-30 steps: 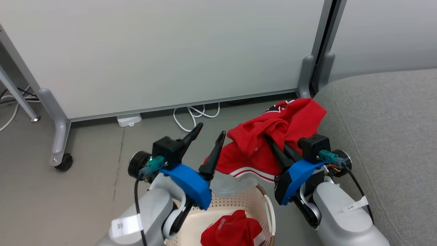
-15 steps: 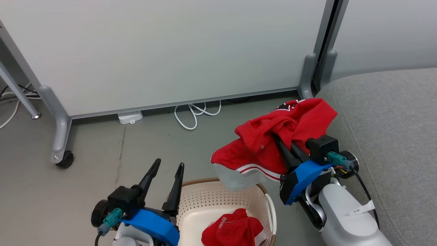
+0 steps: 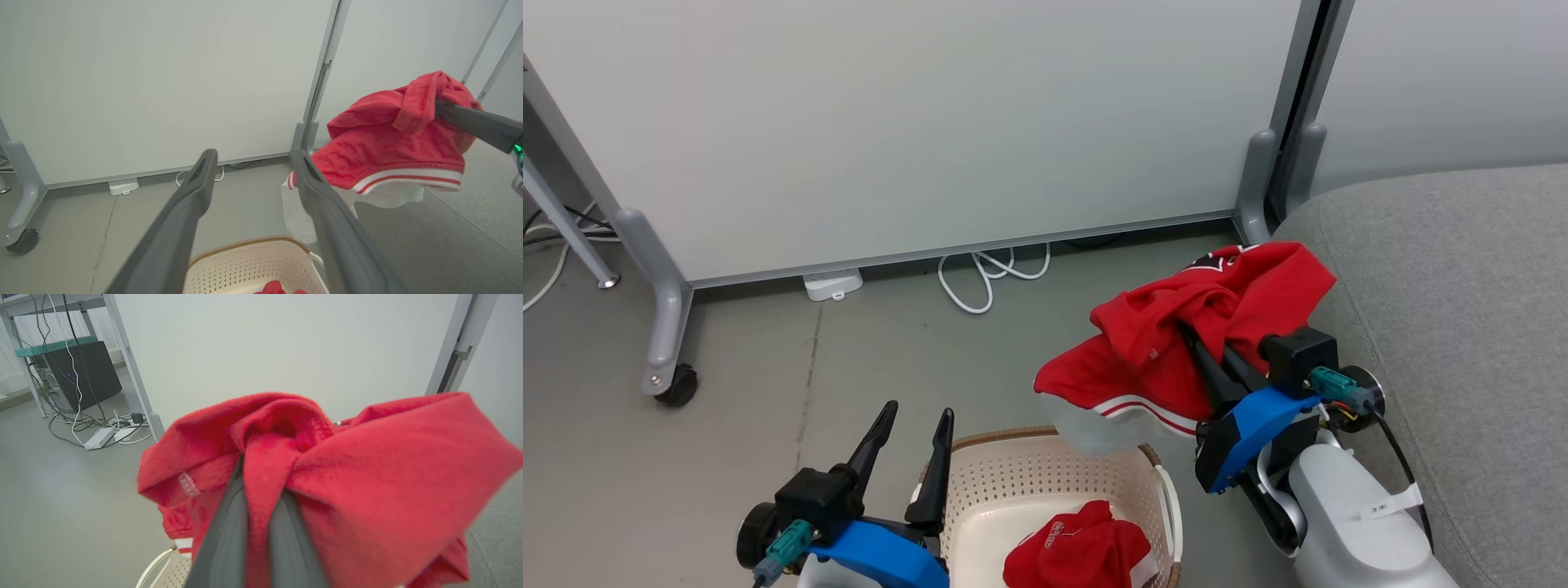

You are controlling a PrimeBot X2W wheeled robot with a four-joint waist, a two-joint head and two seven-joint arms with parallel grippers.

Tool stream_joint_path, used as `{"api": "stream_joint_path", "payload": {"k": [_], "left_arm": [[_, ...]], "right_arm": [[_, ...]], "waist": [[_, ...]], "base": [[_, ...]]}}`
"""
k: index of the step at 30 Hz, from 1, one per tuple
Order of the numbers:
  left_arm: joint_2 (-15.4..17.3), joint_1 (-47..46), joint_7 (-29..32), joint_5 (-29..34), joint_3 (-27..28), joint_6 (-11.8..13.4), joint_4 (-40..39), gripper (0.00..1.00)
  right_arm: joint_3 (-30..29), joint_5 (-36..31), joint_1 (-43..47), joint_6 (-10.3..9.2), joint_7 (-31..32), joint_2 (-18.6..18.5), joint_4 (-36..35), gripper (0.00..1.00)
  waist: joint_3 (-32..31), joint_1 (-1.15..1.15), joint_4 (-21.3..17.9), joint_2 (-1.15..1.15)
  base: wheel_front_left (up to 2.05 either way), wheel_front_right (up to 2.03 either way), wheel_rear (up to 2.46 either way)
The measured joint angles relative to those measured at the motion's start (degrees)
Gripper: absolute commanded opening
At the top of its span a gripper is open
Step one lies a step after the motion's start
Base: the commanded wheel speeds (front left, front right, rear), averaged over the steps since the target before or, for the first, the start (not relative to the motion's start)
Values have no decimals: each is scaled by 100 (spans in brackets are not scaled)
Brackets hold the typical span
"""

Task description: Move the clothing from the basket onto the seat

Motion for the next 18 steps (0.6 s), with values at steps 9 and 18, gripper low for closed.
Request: {"api": "stream_joint_path", "payload": {"k": [9, 18], "left_arm": [[12, 41, 0, -59, 8, -21, -1, 100], [27, 48, 0, -79, 8, -21, 26, 100]], "right_arm": [[30, 0, 14, 1, 42, 0, -52, 0], [125, 31, 9, 1, 65, 1, -57, 0]], "waist": [[13, 0, -158, 0], [64, 0, -733, 0]], "base": [[0, 0, 0], [0, 0, 0]]}}
